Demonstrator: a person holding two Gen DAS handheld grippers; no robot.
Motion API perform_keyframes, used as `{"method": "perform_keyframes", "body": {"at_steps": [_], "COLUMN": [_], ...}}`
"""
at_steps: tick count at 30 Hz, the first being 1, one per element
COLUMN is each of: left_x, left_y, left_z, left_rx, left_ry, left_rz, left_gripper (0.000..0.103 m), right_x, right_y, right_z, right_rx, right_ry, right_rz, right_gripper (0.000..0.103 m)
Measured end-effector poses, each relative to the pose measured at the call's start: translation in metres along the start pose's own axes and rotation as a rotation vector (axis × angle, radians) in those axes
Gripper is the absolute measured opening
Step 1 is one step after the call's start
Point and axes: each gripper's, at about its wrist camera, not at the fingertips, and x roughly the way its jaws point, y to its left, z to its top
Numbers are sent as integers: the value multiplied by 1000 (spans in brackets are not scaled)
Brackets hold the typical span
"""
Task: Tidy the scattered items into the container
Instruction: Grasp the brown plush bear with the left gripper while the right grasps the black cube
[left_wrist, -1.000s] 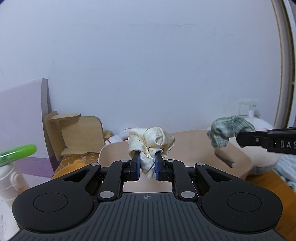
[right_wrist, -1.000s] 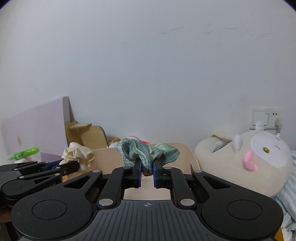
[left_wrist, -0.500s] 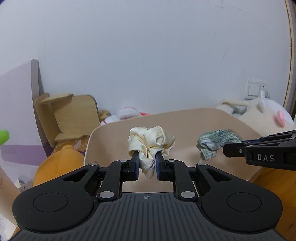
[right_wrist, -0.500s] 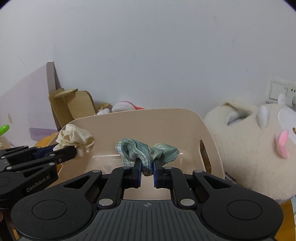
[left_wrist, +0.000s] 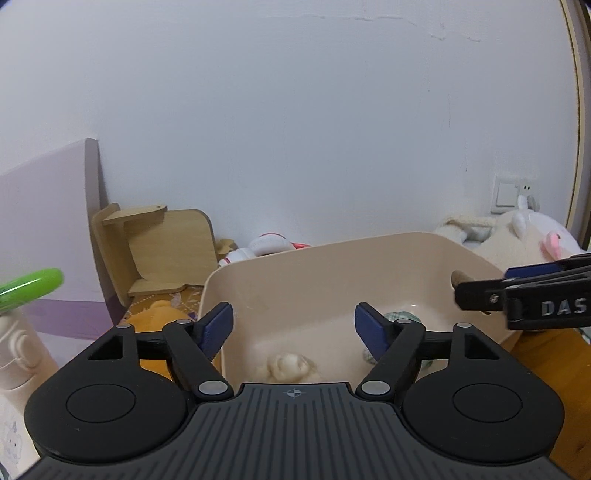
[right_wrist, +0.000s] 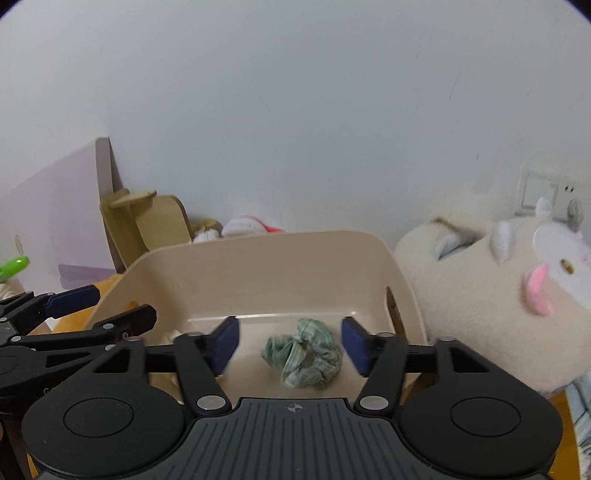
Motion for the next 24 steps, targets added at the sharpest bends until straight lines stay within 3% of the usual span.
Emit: {"method": "perform_keyframes", "body": {"at_steps": [4,6,8,15,24], "left_x": [-22,-35,-48,-94,-110], "left_y": [7,11,14,24,30], "left_z": [-2,-5,-9,-31,-71], "left_rx": [-26,-35,-39,-61,-159], "left_ry": [-15,-23,-28,-23,117], "left_rz": [-6,-5,-2,1,-92], "left_gripper": [78,78,79,81,81], "right_x": [-26,-39,-54,-97,-110], "right_y": [4,7,10,15,10], "right_z": [-2,-5,-10,-40,-88], "right_rx": [-3,-10,-24,-42,-56], "right_ry": [-41,-57,-85,-113,-50], "right_rz": [0,-4,-16,-35,-109], "right_gripper": [83,98,103,103,103]}}
